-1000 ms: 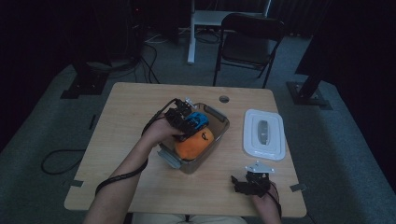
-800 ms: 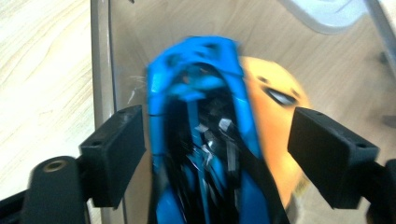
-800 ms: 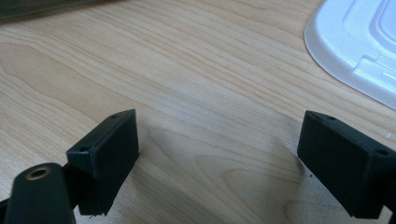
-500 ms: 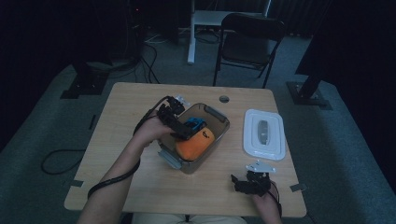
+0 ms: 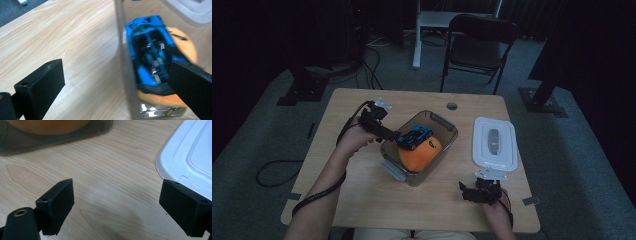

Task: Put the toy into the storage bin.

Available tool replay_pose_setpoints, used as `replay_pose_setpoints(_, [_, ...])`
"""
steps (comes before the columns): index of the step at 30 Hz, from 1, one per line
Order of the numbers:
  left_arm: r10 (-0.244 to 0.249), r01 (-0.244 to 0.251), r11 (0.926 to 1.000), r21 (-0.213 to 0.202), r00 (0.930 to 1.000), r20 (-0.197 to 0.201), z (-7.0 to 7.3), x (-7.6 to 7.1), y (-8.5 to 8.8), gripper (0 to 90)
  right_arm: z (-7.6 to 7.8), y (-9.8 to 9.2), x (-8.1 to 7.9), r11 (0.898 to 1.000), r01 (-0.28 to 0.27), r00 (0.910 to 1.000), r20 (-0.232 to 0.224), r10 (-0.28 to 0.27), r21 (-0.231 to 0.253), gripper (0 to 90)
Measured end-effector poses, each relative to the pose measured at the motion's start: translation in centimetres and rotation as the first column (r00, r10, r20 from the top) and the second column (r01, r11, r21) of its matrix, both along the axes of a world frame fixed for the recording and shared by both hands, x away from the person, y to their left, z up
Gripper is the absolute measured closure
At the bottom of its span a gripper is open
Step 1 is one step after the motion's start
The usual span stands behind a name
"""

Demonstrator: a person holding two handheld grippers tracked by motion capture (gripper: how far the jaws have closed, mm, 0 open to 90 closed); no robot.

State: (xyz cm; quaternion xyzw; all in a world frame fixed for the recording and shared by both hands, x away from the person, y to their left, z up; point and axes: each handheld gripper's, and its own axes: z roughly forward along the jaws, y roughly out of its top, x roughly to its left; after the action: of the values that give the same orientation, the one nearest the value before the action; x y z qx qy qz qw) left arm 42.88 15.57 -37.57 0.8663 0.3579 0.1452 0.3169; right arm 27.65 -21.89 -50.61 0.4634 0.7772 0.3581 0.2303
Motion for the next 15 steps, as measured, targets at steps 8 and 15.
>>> replay_pose_setpoints(8, [0.089, -0.089, 0.9959, -0.018, 0.9958, -0.023, -2.4, 1.5, 2.9, 1.8, 0.1, 0.9, 0.4, 1.0, -0.017, 0.9999, 0.003, 0.017, -0.003, 12.3])
replay_pose_setpoints(15, [0.161, -0.163, 0.9863, -0.027, 0.985, -0.062, -5.4, 2.5, 4.5, 1.8, 0.2, 1.5, 1.2, 1.0, -0.022, 0.9997, 0.011, 0.022, 0.003, 12.3])
